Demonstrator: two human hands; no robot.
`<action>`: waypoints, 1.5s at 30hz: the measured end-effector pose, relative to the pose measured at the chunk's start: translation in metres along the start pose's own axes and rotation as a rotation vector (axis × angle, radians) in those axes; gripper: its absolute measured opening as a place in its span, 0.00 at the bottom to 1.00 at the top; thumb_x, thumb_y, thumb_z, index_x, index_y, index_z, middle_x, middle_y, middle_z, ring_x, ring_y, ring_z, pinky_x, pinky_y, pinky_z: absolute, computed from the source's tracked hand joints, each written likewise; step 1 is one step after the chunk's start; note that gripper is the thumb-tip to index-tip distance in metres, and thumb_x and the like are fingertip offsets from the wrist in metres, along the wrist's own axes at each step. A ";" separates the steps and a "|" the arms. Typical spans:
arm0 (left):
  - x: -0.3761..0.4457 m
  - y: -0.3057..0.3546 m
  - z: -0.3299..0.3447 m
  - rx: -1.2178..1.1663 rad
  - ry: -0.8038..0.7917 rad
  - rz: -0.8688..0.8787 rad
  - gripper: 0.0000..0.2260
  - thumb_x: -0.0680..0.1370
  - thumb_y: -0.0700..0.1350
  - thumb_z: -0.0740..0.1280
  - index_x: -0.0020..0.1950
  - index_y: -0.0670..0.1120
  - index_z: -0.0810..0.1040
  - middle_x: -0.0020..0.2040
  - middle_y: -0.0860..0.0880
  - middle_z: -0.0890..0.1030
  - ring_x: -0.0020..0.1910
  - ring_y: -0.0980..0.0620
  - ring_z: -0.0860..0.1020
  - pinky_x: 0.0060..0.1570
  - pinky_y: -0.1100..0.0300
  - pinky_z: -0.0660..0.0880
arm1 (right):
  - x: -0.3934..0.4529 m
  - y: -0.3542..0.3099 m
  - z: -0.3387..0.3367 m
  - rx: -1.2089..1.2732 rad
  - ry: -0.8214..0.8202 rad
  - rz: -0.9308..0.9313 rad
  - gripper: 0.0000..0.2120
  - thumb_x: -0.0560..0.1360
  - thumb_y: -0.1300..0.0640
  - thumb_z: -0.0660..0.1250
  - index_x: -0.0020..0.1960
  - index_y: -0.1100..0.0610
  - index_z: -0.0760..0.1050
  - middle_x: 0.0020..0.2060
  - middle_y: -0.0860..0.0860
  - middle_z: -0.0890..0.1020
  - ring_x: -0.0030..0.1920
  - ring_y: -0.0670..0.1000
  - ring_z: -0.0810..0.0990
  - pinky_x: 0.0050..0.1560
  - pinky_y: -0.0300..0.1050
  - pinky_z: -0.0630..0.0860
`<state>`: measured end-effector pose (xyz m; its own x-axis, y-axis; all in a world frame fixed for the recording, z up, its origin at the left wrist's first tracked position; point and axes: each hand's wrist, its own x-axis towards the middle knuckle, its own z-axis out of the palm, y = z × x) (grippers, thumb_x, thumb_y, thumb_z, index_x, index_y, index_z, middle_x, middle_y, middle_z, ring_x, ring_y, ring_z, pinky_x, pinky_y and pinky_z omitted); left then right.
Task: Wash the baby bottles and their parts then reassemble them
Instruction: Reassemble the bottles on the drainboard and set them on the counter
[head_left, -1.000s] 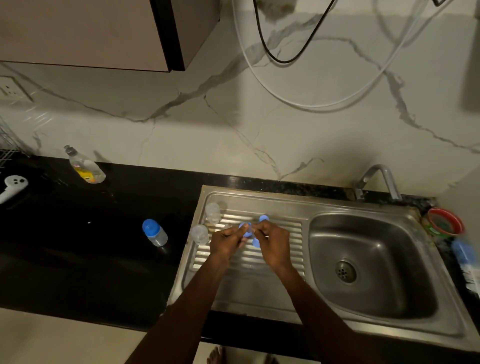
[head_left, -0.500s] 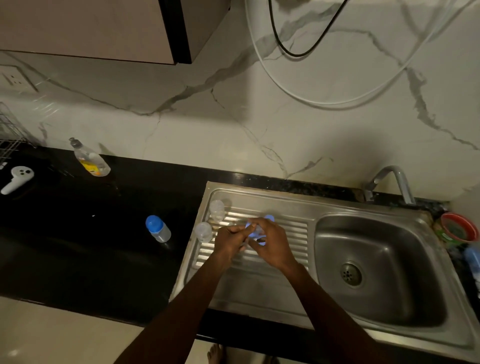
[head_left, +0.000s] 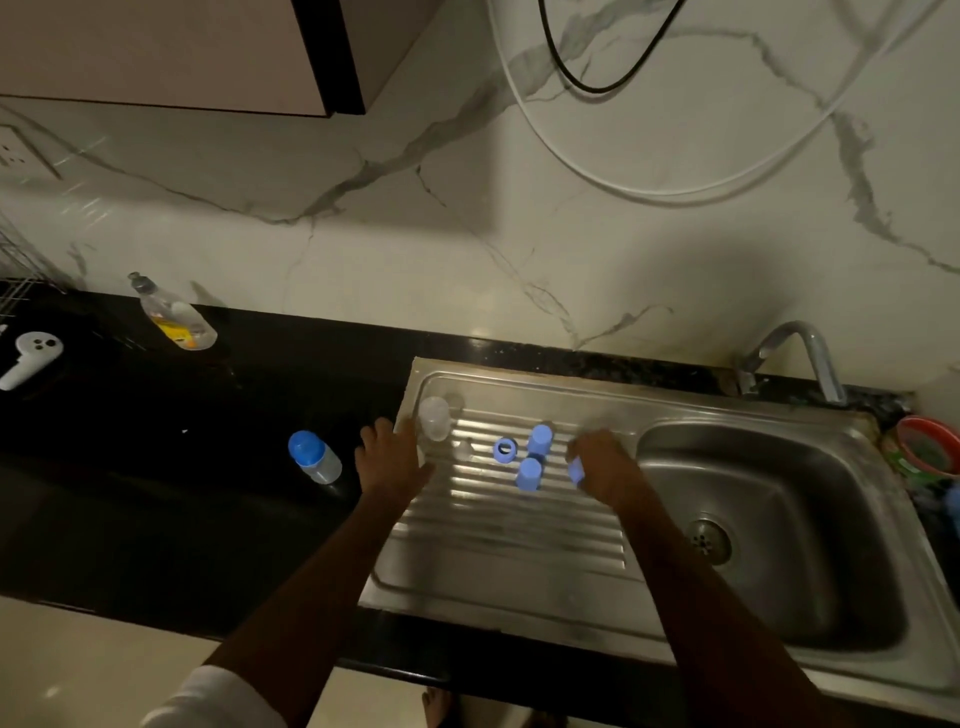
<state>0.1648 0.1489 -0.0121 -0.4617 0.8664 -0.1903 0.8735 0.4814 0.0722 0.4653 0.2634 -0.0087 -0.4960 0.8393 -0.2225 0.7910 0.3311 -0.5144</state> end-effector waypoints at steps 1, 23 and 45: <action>-0.001 -0.002 0.008 -0.009 -0.068 -0.005 0.34 0.74 0.62 0.72 0.75 0.54 0.62 0.68 0.43 0.68 0.67 0.41 0.70 0.62 0.45 0.74 | -0.005 0.016 0.018 -0.093 -0.018 0.072 0.12 0.71 0.59 0.77 0.53 0.59 0.82 0.53 0.56 0.82 0.56 0.57 0.81 0.53 0.42 0.73; -0.026 0.032 -0.024 -0.631 -0.170 0.429 0.25 0.65 0.62 0.78 0.56 0.54 0.75 0.52 0.56 0.80 0.51 0.58 0.79 0.54 0.53 0.78 | -0.048 -0.006 0.005 0.455 0.183 -0.016 0.16 0.67 0.55 0.82 0.52 0.51 0.83 0.50 0.42 0.85 0.51 0.45 0.84 0.52 0.43 0.77; -0.045 0.075 -0.053 -0.867 -0.054 0.705 0.23 0.70 0.56 0.79 0.62 0.53 0.79 0.56 0.57 0.82 0.55 0.55 0.81 0.56 0.50 0.79 | -0.067 -0.088 -0.048 0.695 0.078 0.116 0.28 0.80 0.39 0.63 0.44 0.65 0.82 0.30 0.59 0.84 0.29 0.58 0.84 0.31 0.45 0.80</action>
<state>0.2428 0.1534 0.0536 0.1196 0.9853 0.1221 0.5245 -0.1671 0.8349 0.4464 0.1986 0.0909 -0.3745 0.8897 -0.2610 0.4122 -0.0923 -0.9064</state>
